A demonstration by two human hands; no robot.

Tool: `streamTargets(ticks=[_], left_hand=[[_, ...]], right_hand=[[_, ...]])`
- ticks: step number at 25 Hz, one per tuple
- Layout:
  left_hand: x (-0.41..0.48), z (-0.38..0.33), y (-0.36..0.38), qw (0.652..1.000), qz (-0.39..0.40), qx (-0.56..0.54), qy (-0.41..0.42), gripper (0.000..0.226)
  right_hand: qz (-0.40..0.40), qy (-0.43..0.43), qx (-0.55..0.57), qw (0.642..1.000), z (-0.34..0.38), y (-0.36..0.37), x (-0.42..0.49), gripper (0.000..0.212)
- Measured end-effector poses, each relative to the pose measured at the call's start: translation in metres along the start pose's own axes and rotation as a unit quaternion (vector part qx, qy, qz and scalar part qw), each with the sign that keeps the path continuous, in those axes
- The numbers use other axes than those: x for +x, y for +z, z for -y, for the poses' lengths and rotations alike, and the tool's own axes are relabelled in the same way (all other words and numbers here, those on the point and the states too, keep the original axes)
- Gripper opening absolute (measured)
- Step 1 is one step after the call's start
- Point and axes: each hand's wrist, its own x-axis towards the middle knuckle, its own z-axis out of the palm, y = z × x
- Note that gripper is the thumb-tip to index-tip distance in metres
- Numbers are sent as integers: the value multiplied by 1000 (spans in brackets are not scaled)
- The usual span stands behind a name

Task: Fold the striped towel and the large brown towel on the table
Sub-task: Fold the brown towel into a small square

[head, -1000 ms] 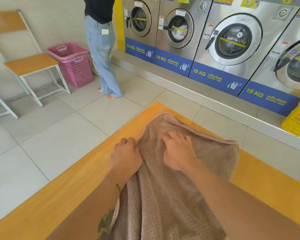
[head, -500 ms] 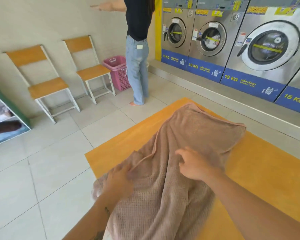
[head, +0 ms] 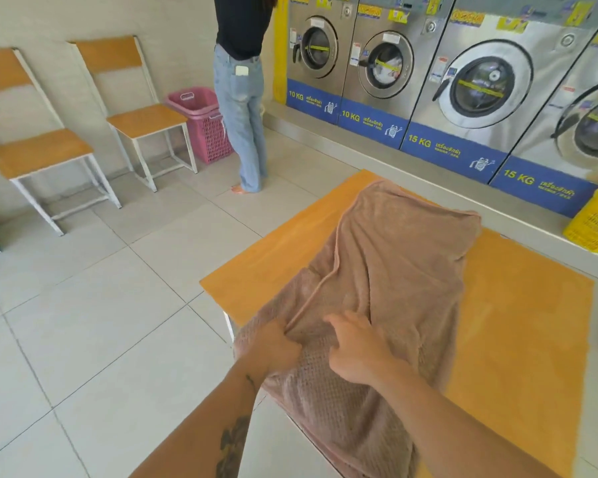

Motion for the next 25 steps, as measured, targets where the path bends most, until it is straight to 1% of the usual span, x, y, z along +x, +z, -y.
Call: streamTargets(ticks=[3, 6, 10, 12, 15, 17, 19, 21, 23, 25], left_hand=[[-6, 14, -23, 997, -34, -57, 43, 6], [-10, 38, -48, 991, -90, -91, 29, 6], [-9, 78, -64, 994, -102, -16, -32, 6], [-9, 89, -63, 994, -100, 8, -36, 23], [-14, 91, -53, 988, -136, 79, 13, 45], [-28, 96, -45, 976, -159, 134, 66, 56], [-41, 105, -38, 969, -148, 165, 108, 68], [-54, 117, -31, 964, -124, 189, 140, 70], [-60, 124, -26, 959, -100, 212, 162, 70], [-59, 129, -26, 963, -88, 207, 152, 71]], right_hand=[[-11, 40, -37, 998, 23, 15, -8, 67], [-12, 81, -57, 995, 30, 26, -14, 71], [15, 120, -80, 989, 21, 44, -26, 72], [-24, 115, -69, 991, 18, 55, -34, 69], [-89, 108, -38, 989, 17, 65, -54, 64], [-102, 129, -10, 986, 17, 74, -77, 66], [-100, 157, 8, 983, 20, 86, -105, 66], [-89, 174, 2, 981, 21, 101, -131, 70], [-83, 201, -8, 976, 21, 112, -150, 79], [-75, 236, 15, 969, 23, 121, -163, 84]])
